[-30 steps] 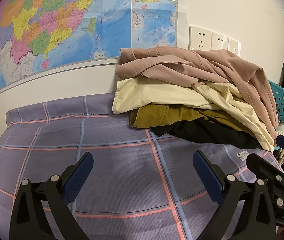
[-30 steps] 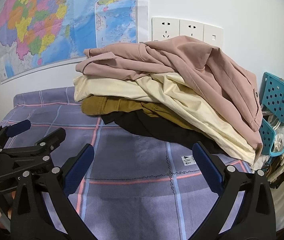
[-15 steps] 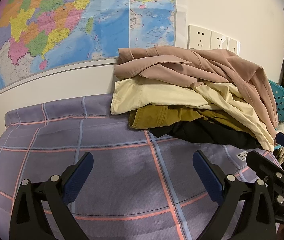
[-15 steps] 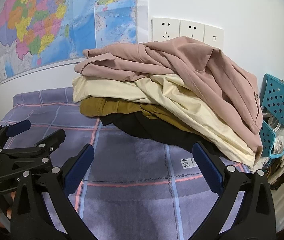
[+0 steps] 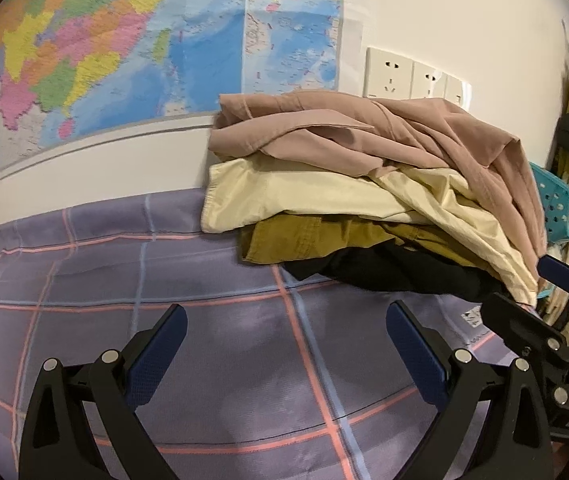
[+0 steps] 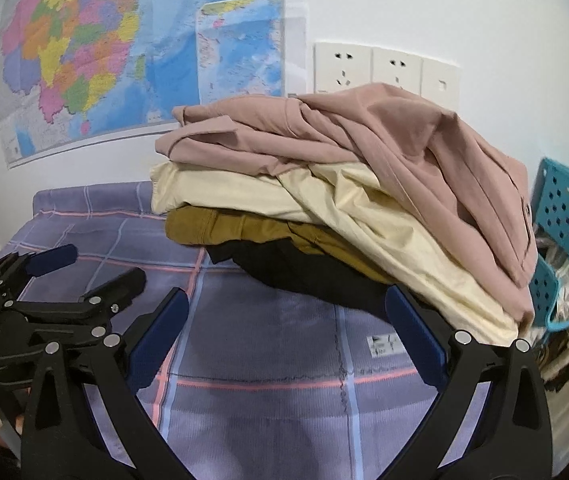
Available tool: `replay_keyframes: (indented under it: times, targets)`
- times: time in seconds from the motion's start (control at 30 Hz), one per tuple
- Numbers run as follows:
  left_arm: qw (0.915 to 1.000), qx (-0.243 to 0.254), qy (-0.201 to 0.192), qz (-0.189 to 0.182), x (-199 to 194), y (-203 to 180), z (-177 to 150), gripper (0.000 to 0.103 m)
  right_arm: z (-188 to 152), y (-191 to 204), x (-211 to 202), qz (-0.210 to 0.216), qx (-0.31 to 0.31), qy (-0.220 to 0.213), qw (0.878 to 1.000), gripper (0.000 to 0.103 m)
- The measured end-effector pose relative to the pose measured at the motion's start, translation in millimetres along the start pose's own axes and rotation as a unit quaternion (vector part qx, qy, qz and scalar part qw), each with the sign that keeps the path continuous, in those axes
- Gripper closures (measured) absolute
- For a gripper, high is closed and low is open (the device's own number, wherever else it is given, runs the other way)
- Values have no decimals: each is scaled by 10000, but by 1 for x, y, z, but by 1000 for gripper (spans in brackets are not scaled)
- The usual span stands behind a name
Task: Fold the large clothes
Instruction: 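Grasp the pink jacket on top of the stack with the right gripper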
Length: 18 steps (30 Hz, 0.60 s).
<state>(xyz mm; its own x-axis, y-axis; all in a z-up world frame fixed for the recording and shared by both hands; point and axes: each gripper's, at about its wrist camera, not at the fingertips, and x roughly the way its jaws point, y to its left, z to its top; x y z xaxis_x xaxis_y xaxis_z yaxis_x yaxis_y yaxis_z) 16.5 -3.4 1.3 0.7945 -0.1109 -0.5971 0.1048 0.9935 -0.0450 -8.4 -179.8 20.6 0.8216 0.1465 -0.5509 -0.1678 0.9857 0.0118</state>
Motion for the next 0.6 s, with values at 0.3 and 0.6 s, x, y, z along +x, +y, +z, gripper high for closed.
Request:
replay_keyframes:
  times: [0.3, 0.6]
  targets:
    - [9999, -59, -148, 62, 21, 22, 27, 7, 74, 4, 29, 117, -951, -450, 9944, 16]
    - [9997, -213, 41, -150, 59, 53, 54, 7, 150, 9, 135, 175, -1780, 65, 9839, 20]
